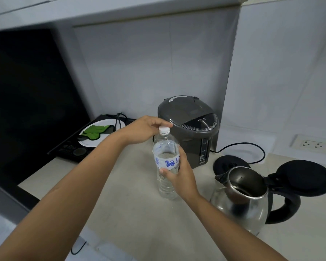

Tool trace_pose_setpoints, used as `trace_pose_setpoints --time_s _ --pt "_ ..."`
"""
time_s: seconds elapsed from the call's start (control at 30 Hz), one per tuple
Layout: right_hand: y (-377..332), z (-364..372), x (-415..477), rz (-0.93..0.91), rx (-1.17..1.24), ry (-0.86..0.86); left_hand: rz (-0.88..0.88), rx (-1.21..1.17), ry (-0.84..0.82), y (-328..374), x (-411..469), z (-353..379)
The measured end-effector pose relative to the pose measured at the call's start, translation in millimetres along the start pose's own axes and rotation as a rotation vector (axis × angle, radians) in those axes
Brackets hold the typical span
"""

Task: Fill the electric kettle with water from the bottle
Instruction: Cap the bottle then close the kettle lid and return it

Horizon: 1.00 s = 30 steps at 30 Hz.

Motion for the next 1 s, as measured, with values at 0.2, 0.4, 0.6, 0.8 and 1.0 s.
trace_pose_setpoints --time_s 0.2,0.4,0.6,0.8,1.0 --pt "-1 1 -1 -0.006 -0.007 0.003 -0.062 0.085 0.292 -5 5 2" --pt "0 1 0 -0.006 -0.018 0.004 0.028 0.233 0.206 -1 6 -1" --pt "-1 2 0 0.0 -0.026 0.011 0.056 0.269 0.009 1 4 -6" --pt "-7 10 -3 0.018 -0.056 0.076 0.045 0.256 0.181 3 10 0" --pt "-10 17 -3 0.044 -0.083 0.119 0.028 0.352 0.302 -1 13 2"
Point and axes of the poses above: each hand's wrist, its own x-axis towards the middle knuckle, its own z-axis out of the palm, y = z × x, the point moved 1 cm from there along x, towards the middle knuckle, and after that the axes turned 4 degrees about -z, right-handed, at the moved point
